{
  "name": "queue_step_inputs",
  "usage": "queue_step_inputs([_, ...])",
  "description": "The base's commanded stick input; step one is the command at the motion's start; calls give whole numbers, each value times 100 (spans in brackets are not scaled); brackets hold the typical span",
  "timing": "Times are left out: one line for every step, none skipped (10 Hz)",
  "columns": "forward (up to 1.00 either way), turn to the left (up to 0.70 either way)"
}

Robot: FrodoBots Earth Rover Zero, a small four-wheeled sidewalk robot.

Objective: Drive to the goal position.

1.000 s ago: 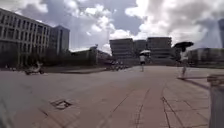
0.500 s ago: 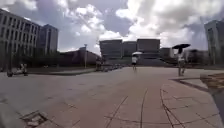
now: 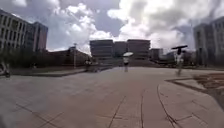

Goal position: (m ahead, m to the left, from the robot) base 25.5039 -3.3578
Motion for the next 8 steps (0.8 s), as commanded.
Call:
queue_step_inputs([100,0])
queue_step_inputs([100,-1])
queue_step_inputs([100,-23])
queue_step_inputs([100,-14])
queue_step_inputs([100,-3])
queue_step_inputs([100,-22])
queue_step_inputs([100,-9])
queue_step_inputs([100,-7])
